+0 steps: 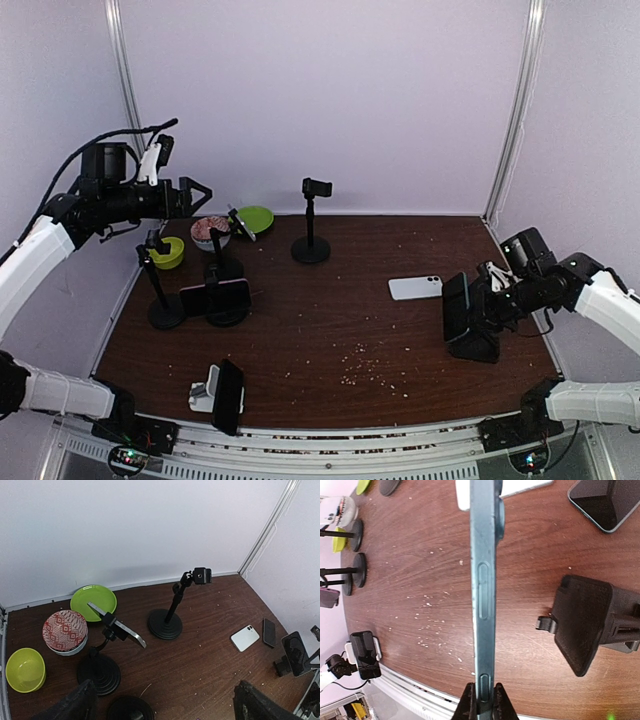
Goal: Remove the phone from the phone stand
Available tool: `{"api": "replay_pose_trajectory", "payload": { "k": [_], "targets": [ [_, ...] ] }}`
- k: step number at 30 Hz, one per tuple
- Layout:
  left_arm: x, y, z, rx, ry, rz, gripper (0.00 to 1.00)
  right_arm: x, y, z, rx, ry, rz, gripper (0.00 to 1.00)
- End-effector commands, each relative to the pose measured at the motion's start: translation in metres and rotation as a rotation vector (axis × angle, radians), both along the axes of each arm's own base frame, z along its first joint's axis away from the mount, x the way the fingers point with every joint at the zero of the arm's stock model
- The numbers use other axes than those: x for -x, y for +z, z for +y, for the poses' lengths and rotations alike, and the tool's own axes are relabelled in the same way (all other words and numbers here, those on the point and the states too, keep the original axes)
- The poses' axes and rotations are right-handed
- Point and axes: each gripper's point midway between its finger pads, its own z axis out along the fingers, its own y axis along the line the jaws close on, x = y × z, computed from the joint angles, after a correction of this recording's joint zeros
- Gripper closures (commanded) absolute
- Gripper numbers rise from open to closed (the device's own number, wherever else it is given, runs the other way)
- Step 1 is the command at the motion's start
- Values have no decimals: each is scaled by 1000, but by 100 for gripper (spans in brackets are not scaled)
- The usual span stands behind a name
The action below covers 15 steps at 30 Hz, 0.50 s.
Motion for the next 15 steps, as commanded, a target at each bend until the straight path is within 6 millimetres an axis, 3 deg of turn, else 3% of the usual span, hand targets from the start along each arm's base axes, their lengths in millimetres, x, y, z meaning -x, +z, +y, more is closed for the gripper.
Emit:
{"api": "replay_pose_trajectory", "payload": {
  "k": [1, 6, 15],
  "targets": [
    [3, 18, 5, -25, 13, -71, 3, -13, 38, 17, -82, 49, -112, 100],
    [6, 19, 11, -65, 33, -89, 2, -29, 61, 37, -165, 78, -183, 100],
    [13, 21, 32, -183, 100, -135, 2, -56, 77, 74, -249, 111, -248, 100]
  ]
}}
